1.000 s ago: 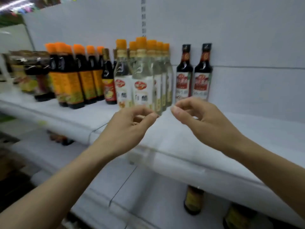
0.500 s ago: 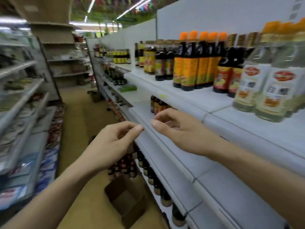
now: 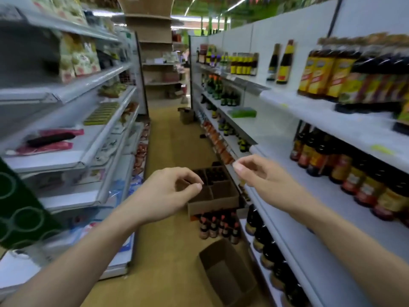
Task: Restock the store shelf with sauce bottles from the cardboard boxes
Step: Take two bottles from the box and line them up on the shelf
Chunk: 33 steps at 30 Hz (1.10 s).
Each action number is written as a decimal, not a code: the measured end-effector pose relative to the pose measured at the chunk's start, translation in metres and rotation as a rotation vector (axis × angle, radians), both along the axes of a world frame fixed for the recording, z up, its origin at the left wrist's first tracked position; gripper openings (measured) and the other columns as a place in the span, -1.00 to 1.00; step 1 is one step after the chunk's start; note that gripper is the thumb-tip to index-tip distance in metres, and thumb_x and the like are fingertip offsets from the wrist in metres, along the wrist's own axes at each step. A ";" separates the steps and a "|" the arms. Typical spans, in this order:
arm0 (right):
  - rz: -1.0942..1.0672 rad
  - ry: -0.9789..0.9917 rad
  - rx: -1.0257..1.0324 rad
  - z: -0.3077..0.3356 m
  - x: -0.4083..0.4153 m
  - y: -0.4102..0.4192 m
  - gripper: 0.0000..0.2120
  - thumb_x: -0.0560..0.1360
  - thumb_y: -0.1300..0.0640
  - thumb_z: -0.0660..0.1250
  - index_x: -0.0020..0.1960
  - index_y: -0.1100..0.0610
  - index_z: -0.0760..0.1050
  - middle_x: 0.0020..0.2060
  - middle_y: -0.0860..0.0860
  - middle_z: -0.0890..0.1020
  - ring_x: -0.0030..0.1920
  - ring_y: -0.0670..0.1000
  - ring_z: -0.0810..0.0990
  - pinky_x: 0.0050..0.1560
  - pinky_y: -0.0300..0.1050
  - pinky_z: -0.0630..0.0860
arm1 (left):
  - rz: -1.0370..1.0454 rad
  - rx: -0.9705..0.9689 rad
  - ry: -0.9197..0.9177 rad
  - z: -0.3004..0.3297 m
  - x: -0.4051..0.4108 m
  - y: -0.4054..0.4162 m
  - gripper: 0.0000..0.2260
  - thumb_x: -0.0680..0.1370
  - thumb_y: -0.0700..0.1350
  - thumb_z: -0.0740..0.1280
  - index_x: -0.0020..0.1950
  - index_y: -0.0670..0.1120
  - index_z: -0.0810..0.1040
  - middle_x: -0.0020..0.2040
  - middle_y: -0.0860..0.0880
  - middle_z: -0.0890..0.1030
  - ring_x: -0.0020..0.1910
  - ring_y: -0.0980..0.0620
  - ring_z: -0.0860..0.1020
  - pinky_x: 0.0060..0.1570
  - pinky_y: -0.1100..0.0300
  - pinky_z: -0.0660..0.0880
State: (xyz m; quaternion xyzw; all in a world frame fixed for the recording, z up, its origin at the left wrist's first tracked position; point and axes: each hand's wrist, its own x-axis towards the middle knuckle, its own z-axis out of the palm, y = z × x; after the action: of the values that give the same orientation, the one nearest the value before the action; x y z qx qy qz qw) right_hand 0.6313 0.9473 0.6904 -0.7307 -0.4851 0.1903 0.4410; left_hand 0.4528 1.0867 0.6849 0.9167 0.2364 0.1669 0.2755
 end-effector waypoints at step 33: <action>-0.018 0.131 -0.195 -0.130 0.320 0.581 -0.83 0.59 0.00 0.26 0.18 -0.06 0.43 0.01 -0.25 0.48 0.04 -0.25 0.50 -0.03 -0.34 0.45 | 0.018 -0.209 0.097 -0.135 0.329 0.594 -0.93 0.60 0.02 0.27 0.03 0.12 0.54 0.01 0.15 0.58 -0.06 0.30 0.53 -0.14 0.53 0.41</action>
State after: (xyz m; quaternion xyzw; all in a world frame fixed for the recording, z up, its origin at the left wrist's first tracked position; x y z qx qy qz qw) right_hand 0.9510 1.5281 0.5606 -0.7607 -0.4278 0.2798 0.4001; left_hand 0.7818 1.6806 0.5495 0.8877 0.2741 0.0991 0.3565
